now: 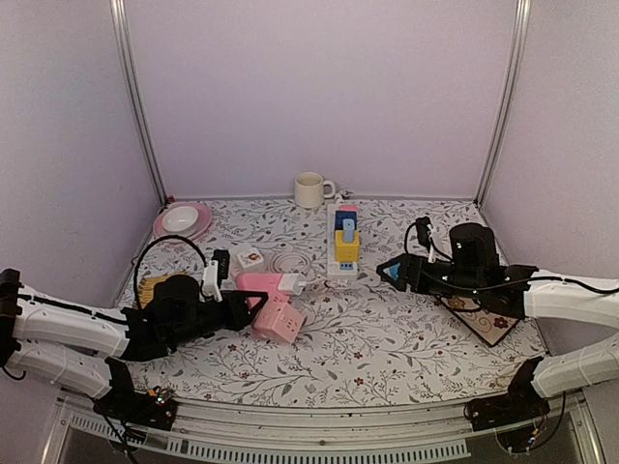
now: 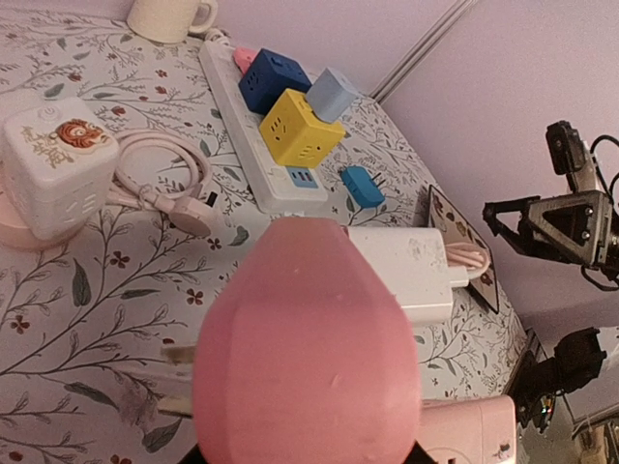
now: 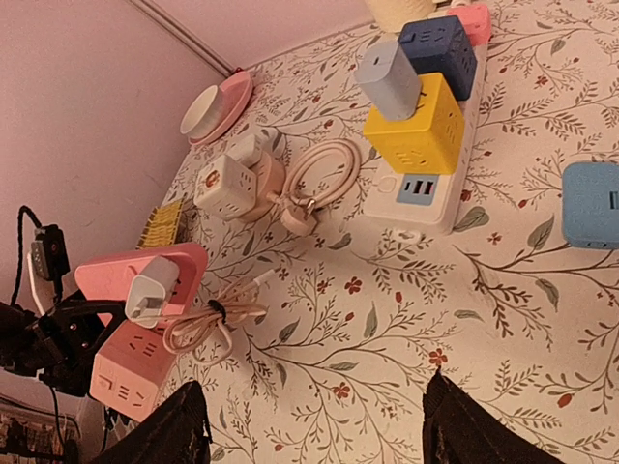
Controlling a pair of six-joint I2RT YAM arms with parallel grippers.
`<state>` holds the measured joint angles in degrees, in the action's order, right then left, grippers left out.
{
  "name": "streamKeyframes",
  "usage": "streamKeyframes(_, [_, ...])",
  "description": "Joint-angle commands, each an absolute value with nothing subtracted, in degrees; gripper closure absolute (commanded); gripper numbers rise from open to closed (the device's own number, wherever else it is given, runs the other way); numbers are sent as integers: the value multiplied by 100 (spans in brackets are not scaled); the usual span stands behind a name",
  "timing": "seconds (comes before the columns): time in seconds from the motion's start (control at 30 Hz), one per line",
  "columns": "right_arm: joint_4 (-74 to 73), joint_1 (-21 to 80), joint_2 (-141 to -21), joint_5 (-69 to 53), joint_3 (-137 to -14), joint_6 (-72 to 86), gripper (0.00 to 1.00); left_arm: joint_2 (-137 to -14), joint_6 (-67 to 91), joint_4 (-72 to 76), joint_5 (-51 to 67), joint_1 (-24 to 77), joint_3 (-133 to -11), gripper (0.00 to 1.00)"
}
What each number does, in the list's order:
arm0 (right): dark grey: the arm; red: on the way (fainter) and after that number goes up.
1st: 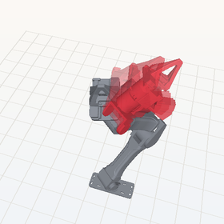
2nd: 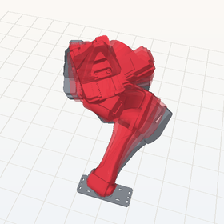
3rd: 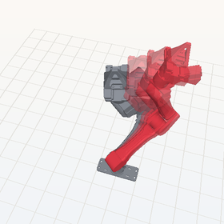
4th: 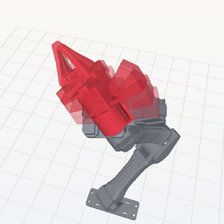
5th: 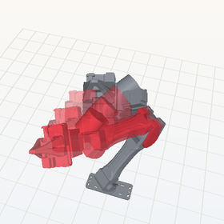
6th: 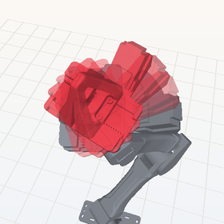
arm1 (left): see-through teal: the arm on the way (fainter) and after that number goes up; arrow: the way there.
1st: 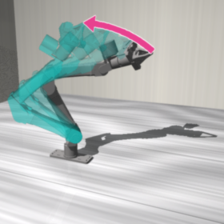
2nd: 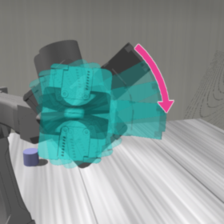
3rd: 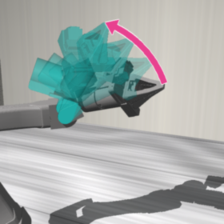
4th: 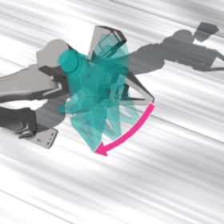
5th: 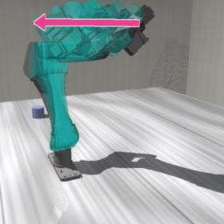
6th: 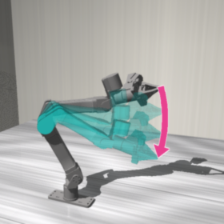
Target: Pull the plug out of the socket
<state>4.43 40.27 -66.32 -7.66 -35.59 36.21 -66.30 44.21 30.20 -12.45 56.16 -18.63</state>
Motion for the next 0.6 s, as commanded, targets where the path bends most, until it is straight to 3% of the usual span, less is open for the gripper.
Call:
streamKeyframes(0.0, [688, 4520, -6519, -422, -3401, 3969, 22, -6639, 4435, 3563, -1187, 5528, -2219, 100])
streamKeyframes(0.33, [414, 4597, -6742, -543, -3928, 4272, 18, -7260, 4250, 3772, -1436, 5349, -2825, 100])
streamKeyframes(0.57, [-250, 4599, -5894, 101, -3879, 4675, 9, -8059, 4539, 4602, -1455, 5077, -3020, 100])
